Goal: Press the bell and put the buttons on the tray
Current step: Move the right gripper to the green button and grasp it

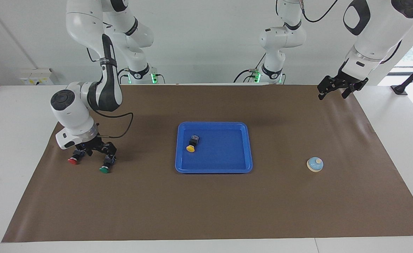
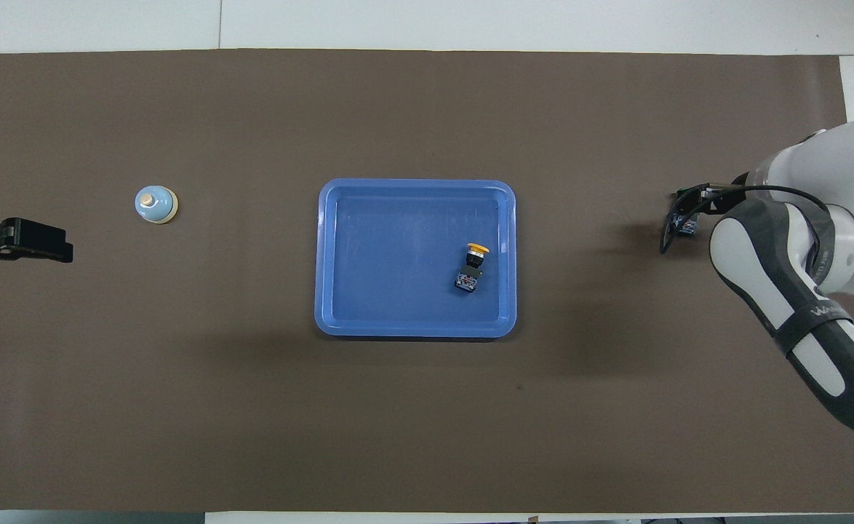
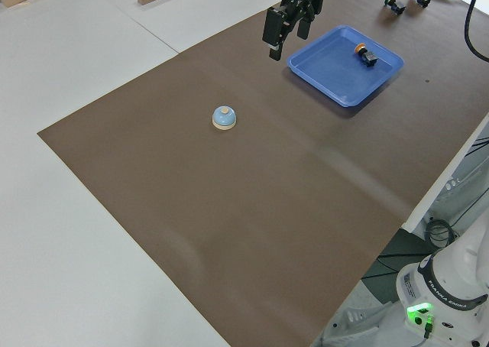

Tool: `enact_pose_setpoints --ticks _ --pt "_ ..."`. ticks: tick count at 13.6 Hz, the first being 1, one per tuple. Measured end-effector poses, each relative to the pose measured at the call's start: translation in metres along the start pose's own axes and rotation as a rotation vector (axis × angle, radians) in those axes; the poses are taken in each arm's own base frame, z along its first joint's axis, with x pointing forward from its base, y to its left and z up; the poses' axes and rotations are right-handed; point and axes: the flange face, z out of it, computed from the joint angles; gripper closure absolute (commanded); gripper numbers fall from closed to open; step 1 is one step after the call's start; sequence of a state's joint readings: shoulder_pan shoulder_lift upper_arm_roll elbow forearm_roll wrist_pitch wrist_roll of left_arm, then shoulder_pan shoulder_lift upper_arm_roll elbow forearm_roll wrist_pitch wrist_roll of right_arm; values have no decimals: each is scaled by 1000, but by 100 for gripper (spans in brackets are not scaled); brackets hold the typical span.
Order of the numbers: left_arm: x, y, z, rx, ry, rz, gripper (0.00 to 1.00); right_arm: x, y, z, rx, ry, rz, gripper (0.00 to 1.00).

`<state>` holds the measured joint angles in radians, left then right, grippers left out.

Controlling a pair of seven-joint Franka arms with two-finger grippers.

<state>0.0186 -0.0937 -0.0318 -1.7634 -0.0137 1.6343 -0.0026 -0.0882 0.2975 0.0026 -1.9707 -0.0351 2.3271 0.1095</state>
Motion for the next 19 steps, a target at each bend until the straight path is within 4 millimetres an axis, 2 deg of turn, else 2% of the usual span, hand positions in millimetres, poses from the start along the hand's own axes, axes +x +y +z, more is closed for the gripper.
enact_pose_setpoints --ticks 6,7,9,10,11,16,17,19 --pt "0 0 0 0 0 0 0 -2 -8 35 10 39 -13 2" --pt "0 0 0 0 0 0 0 -5 -9 42 11 44 -15 13" --pt "0 0 0 0 0 0 0 -9 -9 48 11 40 -15 68" --pt "0 0 0 0 0 0 0 -9 -9 47 11 41 -15 87" --pt "0 0 0 0 0 0 0 -9 -9 44 12 47 -16 100" --pt "0 0 0 0 0 0 0 -9 -14 36 9 18 -24 100" --pt "0 0 0 0 0 0 0 -5 -19 29 8 2 -32 100" --pt "0 0 0 0 0 0 0 7 -49 -1 4 -30 -76 100"
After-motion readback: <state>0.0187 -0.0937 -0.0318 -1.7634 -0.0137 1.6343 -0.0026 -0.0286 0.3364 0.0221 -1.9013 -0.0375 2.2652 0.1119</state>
